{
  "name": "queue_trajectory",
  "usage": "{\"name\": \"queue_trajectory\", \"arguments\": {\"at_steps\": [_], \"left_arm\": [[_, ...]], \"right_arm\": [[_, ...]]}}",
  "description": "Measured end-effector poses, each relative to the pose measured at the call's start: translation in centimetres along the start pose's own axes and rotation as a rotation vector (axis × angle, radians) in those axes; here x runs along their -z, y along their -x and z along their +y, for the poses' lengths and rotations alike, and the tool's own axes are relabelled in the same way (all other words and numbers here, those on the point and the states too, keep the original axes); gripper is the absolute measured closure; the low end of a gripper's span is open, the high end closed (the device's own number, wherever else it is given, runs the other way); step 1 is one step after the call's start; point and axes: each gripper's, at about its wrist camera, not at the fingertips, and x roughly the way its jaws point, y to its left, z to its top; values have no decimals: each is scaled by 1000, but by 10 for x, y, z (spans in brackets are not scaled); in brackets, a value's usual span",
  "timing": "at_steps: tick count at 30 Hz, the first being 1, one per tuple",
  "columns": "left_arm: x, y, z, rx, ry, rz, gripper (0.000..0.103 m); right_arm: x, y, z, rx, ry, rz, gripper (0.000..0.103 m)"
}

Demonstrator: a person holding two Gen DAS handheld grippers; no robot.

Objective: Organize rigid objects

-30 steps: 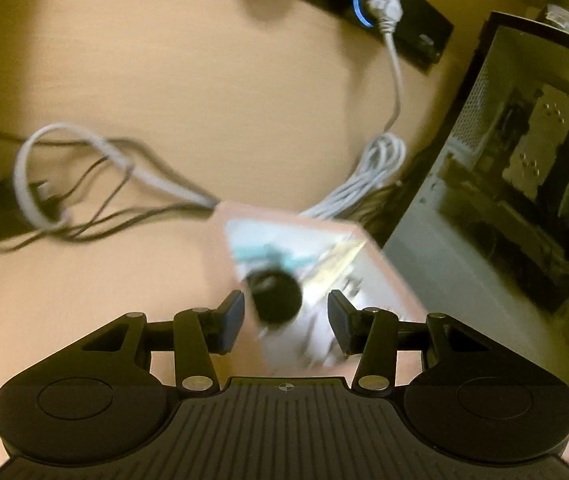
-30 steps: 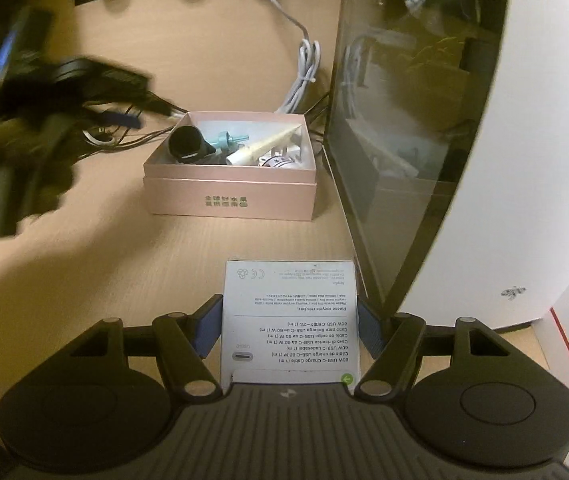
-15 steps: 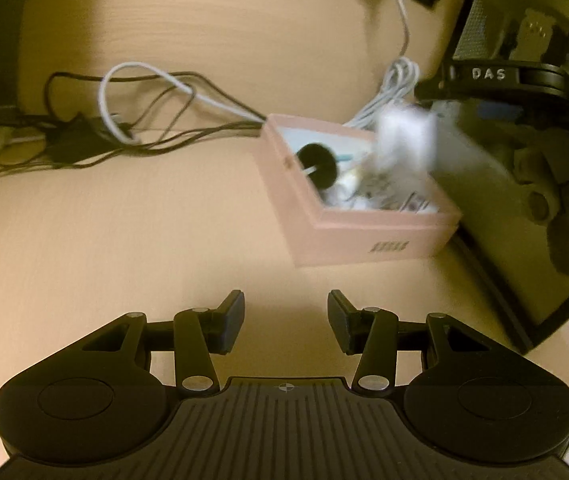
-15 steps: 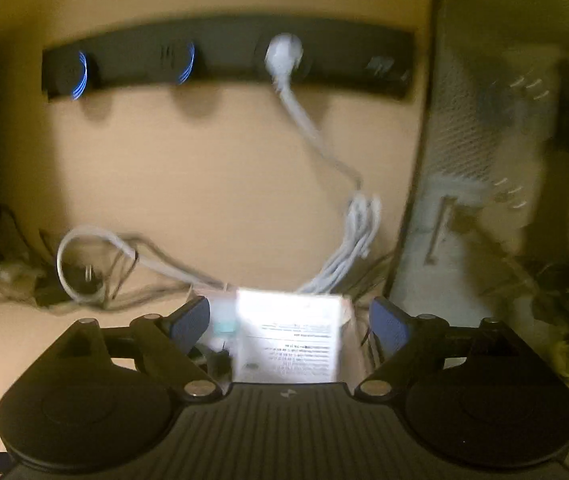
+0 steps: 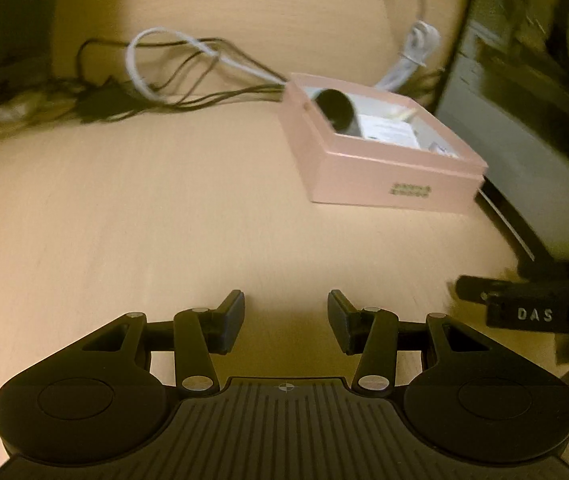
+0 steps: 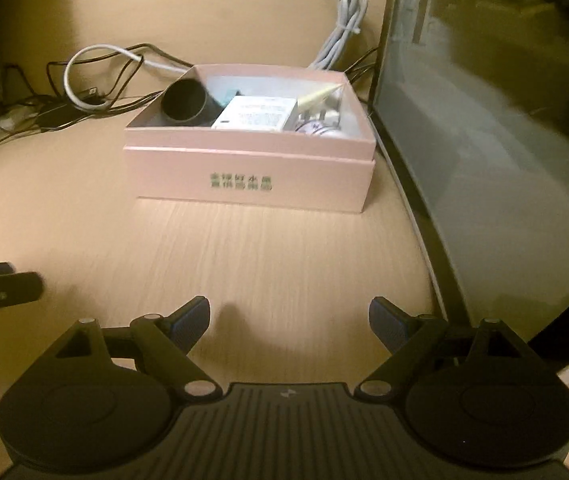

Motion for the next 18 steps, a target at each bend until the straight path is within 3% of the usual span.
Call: {"name": "queue_trajectory", "arguments": {"at_steps": [7,11,18], "left_arm": [[2,-19,-23,-54,-11,-42,52],[3,-27,-32,-68,-41,-74,52],[6,-33,-47,-121,-85,-107,52]], "right_arm": [[2,-14,-5,-34,-10,16,15],[-1,-18,-9,-33,-16,2,6],[-2,-30,-11,-83,-9,-34,0]]}}
